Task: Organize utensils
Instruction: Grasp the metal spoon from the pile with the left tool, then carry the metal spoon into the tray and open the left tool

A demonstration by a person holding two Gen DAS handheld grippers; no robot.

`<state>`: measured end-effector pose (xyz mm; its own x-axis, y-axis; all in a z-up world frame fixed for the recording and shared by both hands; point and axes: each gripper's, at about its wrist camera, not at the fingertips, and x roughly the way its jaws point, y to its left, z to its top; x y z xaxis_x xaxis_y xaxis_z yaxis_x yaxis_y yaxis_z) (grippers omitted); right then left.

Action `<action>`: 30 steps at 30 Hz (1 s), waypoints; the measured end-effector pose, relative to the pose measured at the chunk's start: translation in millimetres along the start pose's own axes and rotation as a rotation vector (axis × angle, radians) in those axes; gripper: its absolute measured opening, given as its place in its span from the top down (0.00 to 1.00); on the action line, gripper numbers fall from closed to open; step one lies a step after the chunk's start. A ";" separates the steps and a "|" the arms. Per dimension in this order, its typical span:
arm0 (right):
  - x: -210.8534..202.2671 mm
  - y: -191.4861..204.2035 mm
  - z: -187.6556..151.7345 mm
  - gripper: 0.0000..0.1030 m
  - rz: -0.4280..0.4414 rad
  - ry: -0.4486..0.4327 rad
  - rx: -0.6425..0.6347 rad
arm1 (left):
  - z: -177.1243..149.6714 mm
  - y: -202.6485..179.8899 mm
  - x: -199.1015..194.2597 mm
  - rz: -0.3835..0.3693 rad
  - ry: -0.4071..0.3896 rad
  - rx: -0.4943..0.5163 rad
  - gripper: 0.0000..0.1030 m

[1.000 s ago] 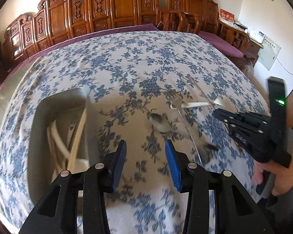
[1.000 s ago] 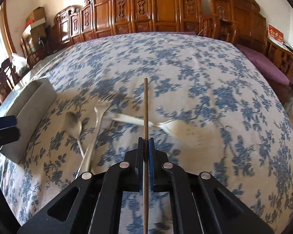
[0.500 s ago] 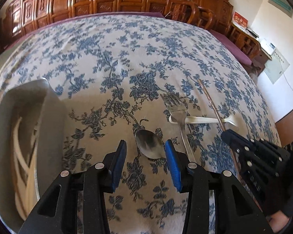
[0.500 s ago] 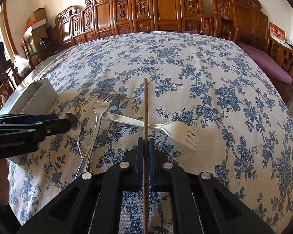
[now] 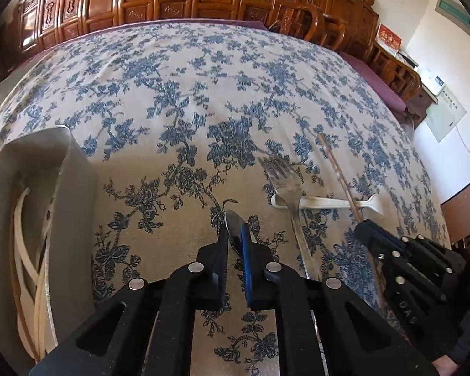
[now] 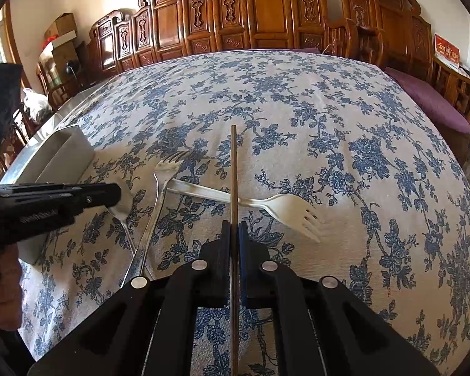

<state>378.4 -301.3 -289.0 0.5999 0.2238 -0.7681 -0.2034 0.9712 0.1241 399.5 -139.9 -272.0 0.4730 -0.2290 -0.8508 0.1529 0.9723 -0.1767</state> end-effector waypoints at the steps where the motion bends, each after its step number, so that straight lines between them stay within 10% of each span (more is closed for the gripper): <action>1: -0.4 1.1 -0.4 0.94 -0.002 0.000 -0.003 | 0.9 -0.3 -5.9 -0.004 -0.011 0.003 0.95; 30: -50.6 105.0 4.9 0.94 0.157 -0.118 -0.154 | 5.1 43.6 -146.4 0.166 -0.213 0.141 1.00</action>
<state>330.5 -210.2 -234.0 0.6362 0.3874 -0.6672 -0.4109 0.9021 0.1320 341.4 -64.3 -152.7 0.6705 -0.0867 -0.7368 0.1702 0.9846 0.0391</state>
